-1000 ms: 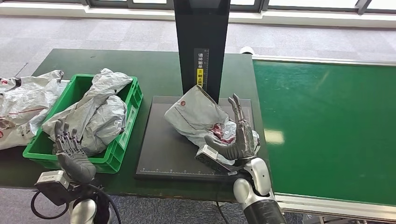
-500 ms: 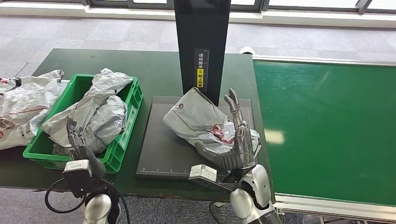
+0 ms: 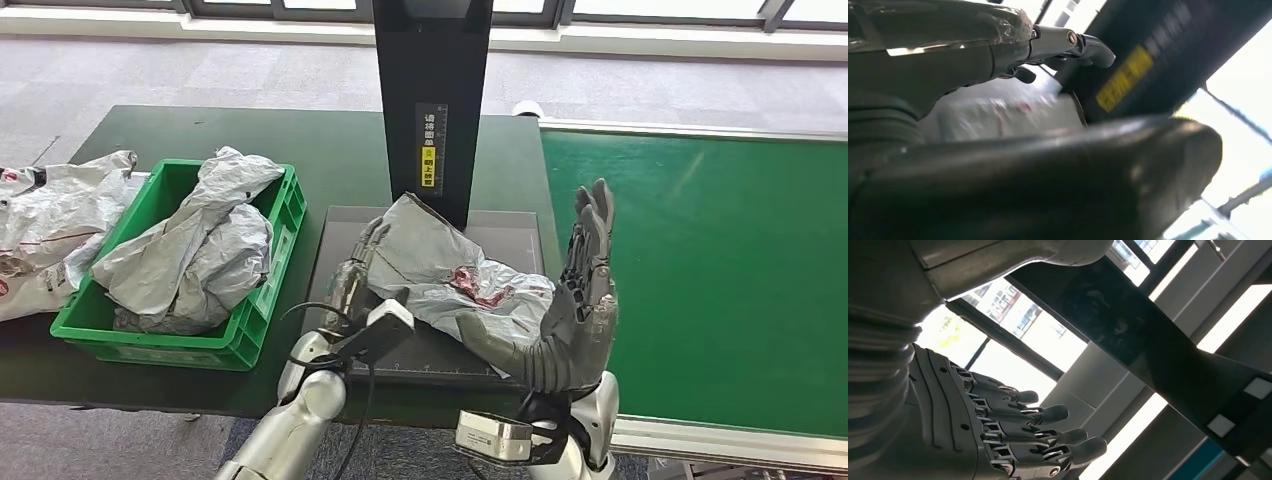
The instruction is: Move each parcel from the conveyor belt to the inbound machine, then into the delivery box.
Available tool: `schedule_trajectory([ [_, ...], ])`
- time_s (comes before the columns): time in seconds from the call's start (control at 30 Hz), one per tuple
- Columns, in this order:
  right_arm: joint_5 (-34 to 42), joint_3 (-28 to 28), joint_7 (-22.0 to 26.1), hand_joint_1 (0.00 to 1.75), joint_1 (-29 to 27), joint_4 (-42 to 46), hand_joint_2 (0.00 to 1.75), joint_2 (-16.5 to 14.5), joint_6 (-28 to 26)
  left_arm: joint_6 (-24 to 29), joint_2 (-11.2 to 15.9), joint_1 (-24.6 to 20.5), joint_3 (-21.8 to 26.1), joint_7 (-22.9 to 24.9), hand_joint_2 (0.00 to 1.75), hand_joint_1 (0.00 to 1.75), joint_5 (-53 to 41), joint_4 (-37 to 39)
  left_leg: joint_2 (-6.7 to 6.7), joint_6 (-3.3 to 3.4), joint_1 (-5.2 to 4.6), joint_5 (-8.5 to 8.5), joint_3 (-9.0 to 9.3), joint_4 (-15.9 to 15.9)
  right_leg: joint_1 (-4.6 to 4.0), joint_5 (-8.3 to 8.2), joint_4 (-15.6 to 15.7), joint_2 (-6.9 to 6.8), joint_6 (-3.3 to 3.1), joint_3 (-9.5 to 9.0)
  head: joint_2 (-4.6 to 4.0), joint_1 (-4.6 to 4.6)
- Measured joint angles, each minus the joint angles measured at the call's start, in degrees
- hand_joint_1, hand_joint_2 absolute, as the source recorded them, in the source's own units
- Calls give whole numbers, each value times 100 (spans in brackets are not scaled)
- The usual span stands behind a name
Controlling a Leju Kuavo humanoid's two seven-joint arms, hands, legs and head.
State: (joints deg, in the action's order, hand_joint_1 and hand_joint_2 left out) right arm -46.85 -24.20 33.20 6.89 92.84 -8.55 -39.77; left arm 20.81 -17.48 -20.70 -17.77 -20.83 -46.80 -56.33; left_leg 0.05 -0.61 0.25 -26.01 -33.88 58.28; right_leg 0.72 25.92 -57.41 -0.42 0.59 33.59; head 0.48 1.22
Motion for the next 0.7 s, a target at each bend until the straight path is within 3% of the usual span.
schedule_trajectory([
  [0.13, -170, -180, -90, 0, 46, 269, 175, 18, -4, -226, -249, -721, -920, 552, 175, 0, -734, 1223, 1, 4, -7, 1, -3, 0, 8, -3, -2, 3, 3, 0, 0, -1],
  [0.33, -81, -411, -258, 0, 352, 477, 175, 83, -7, -391, -367, -1142, -2653, 911, 175, 0, -377, 2092, 8, 7, -10, -6, -4, -1, 10, 1, -1, 11, 7, 4, 0, 0],
  [0.5, -52, -491, -264, 0, 493, 510, 175, 124, -7, -483, -384, -1355, -3405, 953, 175, 0, -304, 2473, 7, 6, -8, -5, -4, -2, 8, 2, -3, 11, 6, 3, 0, 1],
  [0.7, 23, -583, -221, 0, 632, 509, 175, 160, -7, -1075, -385, -1478, -4243, 1223, 175, 0, -233, 2746, 6, 6, -8, -5, -4, -3, 9, 2, -4, 10, 6, 0, 0, -1],
])
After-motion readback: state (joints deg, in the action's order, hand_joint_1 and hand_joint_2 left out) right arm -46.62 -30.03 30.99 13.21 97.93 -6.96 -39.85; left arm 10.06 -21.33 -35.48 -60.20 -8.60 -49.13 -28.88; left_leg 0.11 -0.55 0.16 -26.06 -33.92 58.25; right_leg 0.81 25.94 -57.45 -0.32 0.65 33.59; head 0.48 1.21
